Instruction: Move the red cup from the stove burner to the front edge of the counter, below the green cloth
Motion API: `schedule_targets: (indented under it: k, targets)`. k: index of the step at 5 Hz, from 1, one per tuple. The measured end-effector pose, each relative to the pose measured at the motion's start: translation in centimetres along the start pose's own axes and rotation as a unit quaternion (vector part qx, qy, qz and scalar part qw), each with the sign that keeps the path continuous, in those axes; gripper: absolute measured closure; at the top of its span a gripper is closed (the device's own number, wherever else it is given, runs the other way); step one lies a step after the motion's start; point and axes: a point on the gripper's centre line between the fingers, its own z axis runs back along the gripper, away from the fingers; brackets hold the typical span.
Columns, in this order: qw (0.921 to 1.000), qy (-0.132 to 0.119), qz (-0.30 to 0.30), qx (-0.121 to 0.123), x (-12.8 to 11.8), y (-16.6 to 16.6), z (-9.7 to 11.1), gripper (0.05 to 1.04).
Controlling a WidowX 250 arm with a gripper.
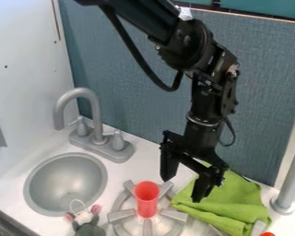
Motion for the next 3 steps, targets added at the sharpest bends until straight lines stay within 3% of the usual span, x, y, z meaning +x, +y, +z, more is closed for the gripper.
schedule_targets:
  k: [1,2,3]
  targets:
    - [0.9999,0.014,0.002,0.001,-0.2,0.0,-0.9,0.083]
    - [0.9985,0.008,0.028,0.047,-0.9,1.4,-2.9,0.083]
    - [0.9976,-0.004,0.025,0.064,-1.0,2.2,-3.6,0.083]
